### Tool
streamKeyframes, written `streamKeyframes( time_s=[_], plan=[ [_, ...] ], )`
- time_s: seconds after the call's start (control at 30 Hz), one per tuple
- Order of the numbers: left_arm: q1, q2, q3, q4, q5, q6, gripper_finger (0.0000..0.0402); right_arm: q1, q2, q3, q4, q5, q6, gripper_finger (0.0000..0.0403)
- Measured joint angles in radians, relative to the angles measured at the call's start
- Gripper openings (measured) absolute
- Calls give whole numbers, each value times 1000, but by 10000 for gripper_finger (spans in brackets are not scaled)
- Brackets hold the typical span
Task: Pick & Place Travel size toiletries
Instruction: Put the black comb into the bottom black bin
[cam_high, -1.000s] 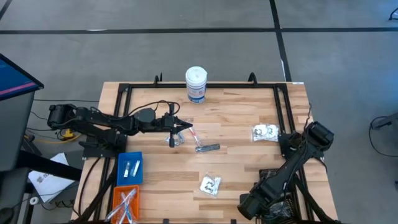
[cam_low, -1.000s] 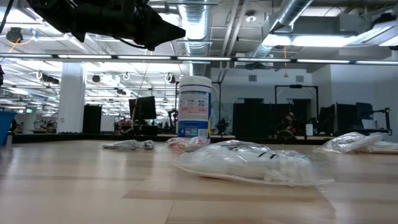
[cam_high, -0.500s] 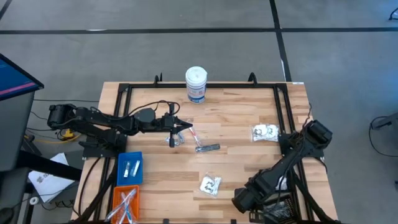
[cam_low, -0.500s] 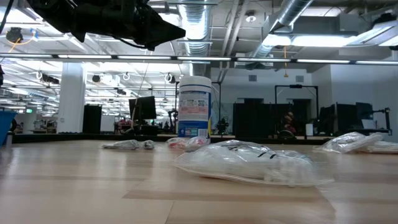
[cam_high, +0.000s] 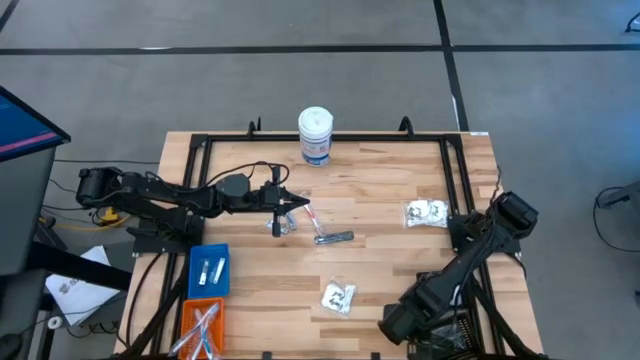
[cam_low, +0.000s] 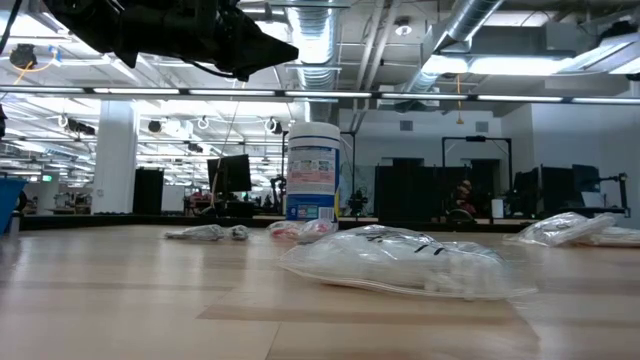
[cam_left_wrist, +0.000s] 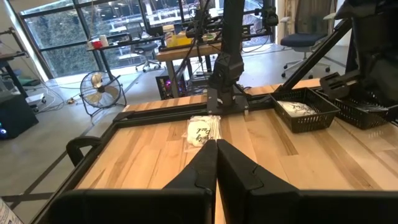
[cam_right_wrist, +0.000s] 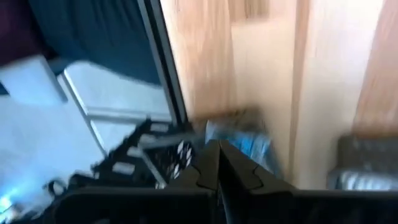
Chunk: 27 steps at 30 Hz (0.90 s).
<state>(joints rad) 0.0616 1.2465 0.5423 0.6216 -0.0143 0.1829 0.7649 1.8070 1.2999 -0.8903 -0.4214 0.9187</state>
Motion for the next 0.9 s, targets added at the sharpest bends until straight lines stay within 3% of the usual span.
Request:
streamKeyframes(
  time_s=[0.67, 0.9],
  plan=[
    [0, 0, 0, -1, 0, 0, 1, -15, 15, -13, 45, 25, -31, 0],
    [0, 0, 0, -2, 0, 0, 1, -15, 84, -13, 33, -60, -35, 0]
  ],
)
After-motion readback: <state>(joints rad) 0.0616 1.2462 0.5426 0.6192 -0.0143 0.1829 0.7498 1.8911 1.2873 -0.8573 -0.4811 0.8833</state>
